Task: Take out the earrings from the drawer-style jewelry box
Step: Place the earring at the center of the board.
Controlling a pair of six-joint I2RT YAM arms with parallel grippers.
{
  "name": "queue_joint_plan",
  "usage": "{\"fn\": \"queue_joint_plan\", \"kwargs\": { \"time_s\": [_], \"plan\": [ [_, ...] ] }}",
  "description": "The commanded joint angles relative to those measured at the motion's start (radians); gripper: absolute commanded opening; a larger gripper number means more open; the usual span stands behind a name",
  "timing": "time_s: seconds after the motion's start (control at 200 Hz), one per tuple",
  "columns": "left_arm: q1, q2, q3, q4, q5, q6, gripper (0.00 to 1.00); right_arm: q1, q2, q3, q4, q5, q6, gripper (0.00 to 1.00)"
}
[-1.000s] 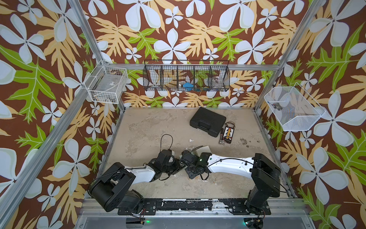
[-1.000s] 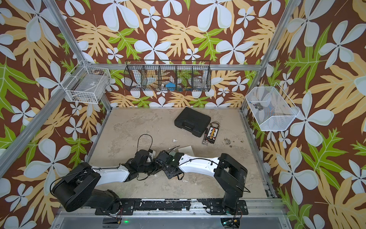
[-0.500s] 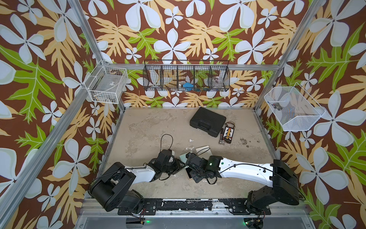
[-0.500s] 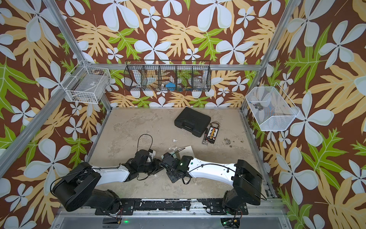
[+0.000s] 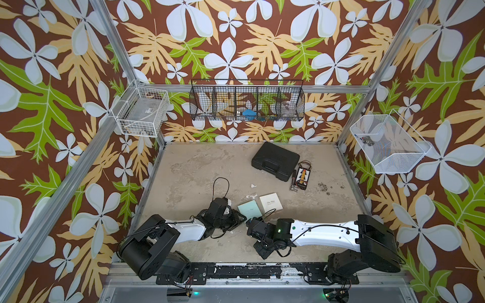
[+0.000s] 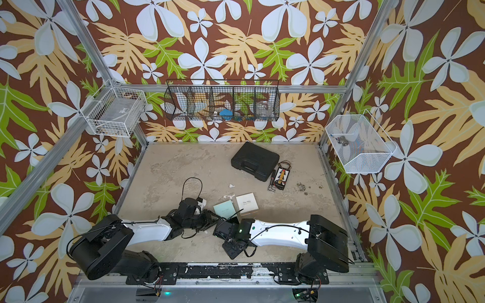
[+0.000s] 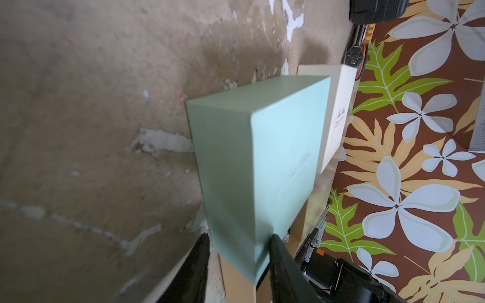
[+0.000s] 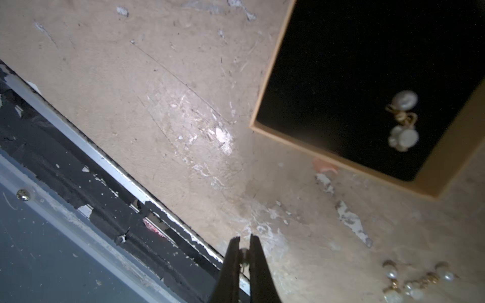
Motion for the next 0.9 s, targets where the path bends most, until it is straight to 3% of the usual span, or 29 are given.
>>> {"fn": "queue_joint_plan", "kwargs": {
  "time_s": [0.0,0.375,0.636,0.896],
  "plan": [
    [-0.002,-0.002,0.005,-0.030,-0.014,0.018,0.39,0.000,0.027,0.006,0.037,-0.033,-0.005,0.09],
    [-0.002,-0.006,0.008,-0.031,-0.010,0.018,0.39,-0.001,0.111,0.047,0.062,-0.047,-0.015,0.11],
    [-0.002,-0.011,0.006,-0.031,-0.009,0.016,0.39,-0.001,0.136,0.078,0.051,-0.019,-0.014,0.20],
    [-0.003,-0.011,0.009,-0.030,-0.008,0.016,0.39,-0.002,0.066,0.109,-0.015,0.062,-0.013,0.27]
  ]
}}
